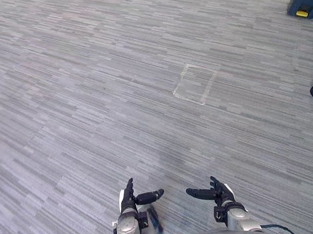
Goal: Organize the slippers on the shoe rack
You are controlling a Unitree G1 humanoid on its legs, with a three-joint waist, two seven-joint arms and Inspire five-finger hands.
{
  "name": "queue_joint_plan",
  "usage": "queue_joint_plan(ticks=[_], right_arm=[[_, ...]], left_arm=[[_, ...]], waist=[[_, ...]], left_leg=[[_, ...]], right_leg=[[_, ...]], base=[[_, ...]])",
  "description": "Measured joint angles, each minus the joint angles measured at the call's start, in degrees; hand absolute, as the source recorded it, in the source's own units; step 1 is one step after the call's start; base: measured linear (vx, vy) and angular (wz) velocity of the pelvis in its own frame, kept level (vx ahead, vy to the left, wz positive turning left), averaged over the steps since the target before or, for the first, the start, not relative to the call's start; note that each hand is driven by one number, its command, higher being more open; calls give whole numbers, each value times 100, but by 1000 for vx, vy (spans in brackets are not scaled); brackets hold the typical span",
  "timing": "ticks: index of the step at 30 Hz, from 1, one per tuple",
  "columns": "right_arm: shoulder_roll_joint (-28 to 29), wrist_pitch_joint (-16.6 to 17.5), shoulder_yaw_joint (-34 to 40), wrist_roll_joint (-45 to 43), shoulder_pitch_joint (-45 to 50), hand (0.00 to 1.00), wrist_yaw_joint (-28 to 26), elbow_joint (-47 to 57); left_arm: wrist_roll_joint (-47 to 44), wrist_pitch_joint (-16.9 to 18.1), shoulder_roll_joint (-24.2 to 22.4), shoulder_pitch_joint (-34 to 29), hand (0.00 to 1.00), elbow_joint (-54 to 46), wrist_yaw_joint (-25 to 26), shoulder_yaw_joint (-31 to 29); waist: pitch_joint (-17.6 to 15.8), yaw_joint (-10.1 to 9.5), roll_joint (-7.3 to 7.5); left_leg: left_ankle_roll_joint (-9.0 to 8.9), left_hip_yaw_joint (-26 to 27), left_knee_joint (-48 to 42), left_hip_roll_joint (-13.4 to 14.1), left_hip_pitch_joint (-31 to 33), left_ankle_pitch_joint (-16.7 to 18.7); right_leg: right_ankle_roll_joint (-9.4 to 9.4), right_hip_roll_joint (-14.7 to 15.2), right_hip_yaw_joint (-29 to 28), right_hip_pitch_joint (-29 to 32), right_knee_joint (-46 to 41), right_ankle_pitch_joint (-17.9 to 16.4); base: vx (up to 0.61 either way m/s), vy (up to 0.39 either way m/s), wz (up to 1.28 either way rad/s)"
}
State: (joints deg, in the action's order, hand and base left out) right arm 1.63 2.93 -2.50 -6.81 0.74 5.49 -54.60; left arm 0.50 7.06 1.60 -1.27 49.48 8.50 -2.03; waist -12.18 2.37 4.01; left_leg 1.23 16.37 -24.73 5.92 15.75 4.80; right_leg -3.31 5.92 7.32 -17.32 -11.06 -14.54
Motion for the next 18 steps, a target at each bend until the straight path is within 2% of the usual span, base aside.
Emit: queue_joint_plan(ticks=[1,2,3,4,5,6,7,8,9,10,11,12,13,14,15,16,17,18], right_arm=[[71,-5,-6,3,-10,100,-14,2],[109,0,4,4,3,100,-15,20],[137,14,22,6,-32,100,-17,35],[91,16,21,9,28,100,-27,9],[44,23,21,10,36,100,-27,2],[61,19,20,10,-25,100,-26,13],[35,21,12,11,-112,100,-42,15],[10,2,9,11,-149,100,-49,17],[-55,21,-4,20,-260,100,-55,60],[-146,68,-80,23,-336,100,-55,203],[-163,98,-101,25,-353,100,-56,233],[-160,168,-106,28,-359,100,-71,333],[-151,208,-118,24,-356,100,-85,398],[-178,232,-153,22,-319,100,-108,429],[-244,225,-132,20,-376,100,-117,379],[-240,220,-90,21,-413,100,-114,366],[-255,211,-31,22,-430,100,-91,345],[-311,168,57,21,-377,100,-85,282]], left_arm=[[0,-7,87,-7,100,91,6,0],[-49,-83,127,-15,100,99,-9,-42],[-42,-105,190,13,100,126,-9,-117],[-13,-98,226,-75,100,202,8,-24],[-4,-101,227,-131,100,215,28,40],[11,-123,356,-112,100,348,35,180],[22,-173,386,-40,100,525,60,220],[20,-221,381,-3,100,603,86,224],[16,-256,360,-11,100,695,106,287],[18,-259,351,-78,100,707,96,414],[18,-260,349,-98,100,710,94,440],[19,-263,355,-118,100,712,95,472],[19,-261,358,-132,100,711,92,502],[33,-264,373,-182,100,735,55,539],[64,-275,250,-139,100,833,18,564],[76,-264,216,-117,100,823,-15,567],[130,-264,164,-73,100,821,-59,575],[133,-264,46,-42,100,819,-71,576]], waist=[[3,-46,21],[-3,-63,25],[-48,-90,-38],[107,-47,-27],[122,-39,-24],[52,-5,126],[-6,36,136],[-48,56,73],[-169,111,-102],[-293,137,-333],[-300,144,-362],[-313,181,-405],[-286,209,-361],[-267,305,-323],[-172,246,-610],[-160,190,-622],[-152,187,-605],[-143,264,-592]], left_leg=[[64,-3,-310,83,25,105],[103,-10,-669,165,95,154],[193,73,-1148,254,202,271],[278,117,-453,-206,-235,643],[200,162,-176,-223,-546,860],[169,204,106,-457,-940,923],[143,224,304,-512,-1267,991],[117,245,496,-501,-1527,1007],[88,332,932,-394,-2086,990],[83,484,1227,-161,-2633,987],[83,523,1275,-99,-2760,987],[82,520,1358,-14,-2957,988],[-5,514,1427,12,-3087,1008],[-286,475,1511,52,-3291,1051],[-357,465,1550,321,-3353,995],[-366,435,1539,317,-3352,835],[-429,310,1511,254,-3379,506],[-548,108,1288,185,-3397,57]], right_leg=[[-5,-31,-136,-44,11,362],[-63,-53,-194,-121,-11,566],[-121,-153,-243,-148,-199,763],[-233,96,-293,315,-1679,933],[-158,181,-269,514,-2270,1050],[18,487,-306,1066,-3643,864],[83,569,-252,1572,-4471,541],[177,554,-148,1882,-4762,327],[445,466,124,2327,-4831,-69],[603,266,636,2826,-4254,-310],[630,232,815,3024,-3961,-327],[592,150,1079,3381,-3168,-288],[495,69,1162,3534,-2365,-70],[940,-94,1247,3479,-1565,910],[971,-399,1266,3349,-1474,860],[978,-422,1186,3374,-1533,786],[998,-366,1118,3368,-1676,622],[1047,-178,1161,3252,-1959,416]], base=[[675,163,-1],[619,219,-17],[550,264,-19],[656,313,-19],[498,236,-14],[511,114,-5],[405,64,-10],[568,42,-27],[604,22,-48],[729,13,-44],[611,-54,-27],[628,-103,4],[774,-155,33],[686,-138,20],[706,-153,-2],[570,-143,-35],[663,-213,-11],[616,-241,12]])
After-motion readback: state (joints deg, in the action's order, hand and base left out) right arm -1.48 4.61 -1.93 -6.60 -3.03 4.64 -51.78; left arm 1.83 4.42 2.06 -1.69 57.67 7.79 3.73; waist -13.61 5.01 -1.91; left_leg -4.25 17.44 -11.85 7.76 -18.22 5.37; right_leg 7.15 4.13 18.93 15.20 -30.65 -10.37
